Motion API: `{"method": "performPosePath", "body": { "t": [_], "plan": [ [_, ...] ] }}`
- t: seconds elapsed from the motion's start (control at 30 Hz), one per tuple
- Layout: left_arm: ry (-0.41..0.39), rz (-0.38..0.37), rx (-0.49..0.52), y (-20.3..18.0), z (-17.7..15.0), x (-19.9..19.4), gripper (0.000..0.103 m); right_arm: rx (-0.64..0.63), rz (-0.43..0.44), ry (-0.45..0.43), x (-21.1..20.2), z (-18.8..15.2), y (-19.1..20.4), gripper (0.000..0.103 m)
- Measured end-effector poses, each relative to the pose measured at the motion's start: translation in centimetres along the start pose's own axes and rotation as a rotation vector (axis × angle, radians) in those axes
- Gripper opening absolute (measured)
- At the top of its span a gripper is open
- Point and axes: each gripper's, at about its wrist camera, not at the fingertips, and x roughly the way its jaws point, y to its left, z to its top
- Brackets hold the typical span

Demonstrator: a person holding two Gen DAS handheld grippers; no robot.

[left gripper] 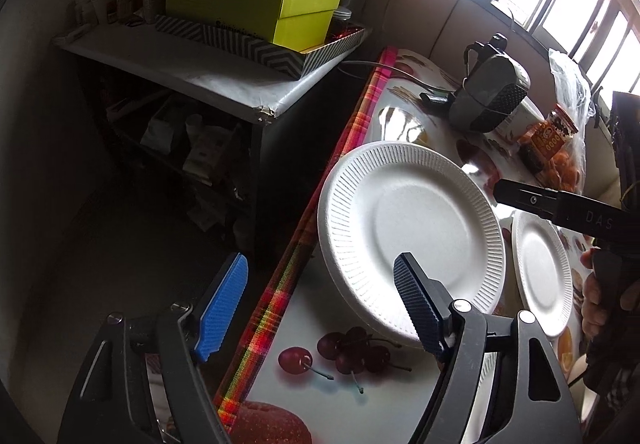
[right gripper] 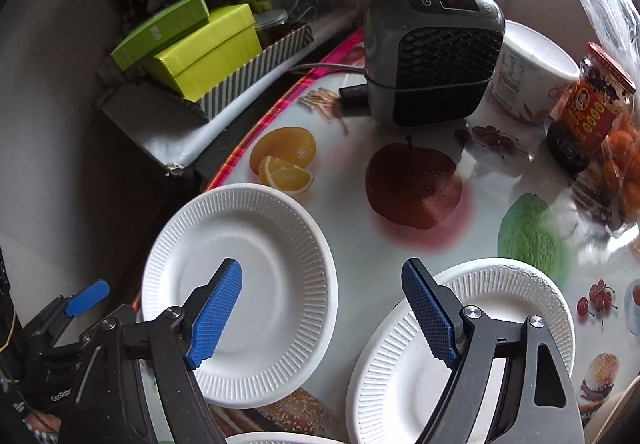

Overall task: Organize plates and bowls
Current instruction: 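Move the left tool to one white paper plate while the right tool reaches another, then close the left tool on a plate rim while the right tool closes on another plate rim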

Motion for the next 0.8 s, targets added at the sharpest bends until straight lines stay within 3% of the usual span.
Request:
{"method": "performPosePath", "body": {
  "t": [0.2, 0.3, 0.53, 0.63, 0.8],
  "plan": [
    [0.009, -0.011, -0.024, 0.0, 0.5, 0.7, 0.074, 0.053, 0.01, 0.045, 1.8, -0.2, -1.6, 0.074],
    [0.025, -0.023, -0.027, -0.2, 0.7, 1.1, 0.063, 0.072, 0.02, 0.053, 2.1, -0.3, -2.2, 0.072],
    [0.039, -0.036, -0.051, -0.2, 0.7, 1.3, 0.062, 0.097, 0.035, 0.062, 2.2, -0.4, -3.0, 0.066],
    [0.048, -0.046, -0.061, -0.1, 0.8, 1.5, 0.052, 0.098, 0.043, 0.064, 2.3, -0.5, -2.9, 0.061],
    [0.073, -0.057, -0.079, 0.0, 0.6, 1.9, 0.044, 0.1, 0.06, 0.07, 2.4, -0.5, -2.9, 0.048]
  ]
}}
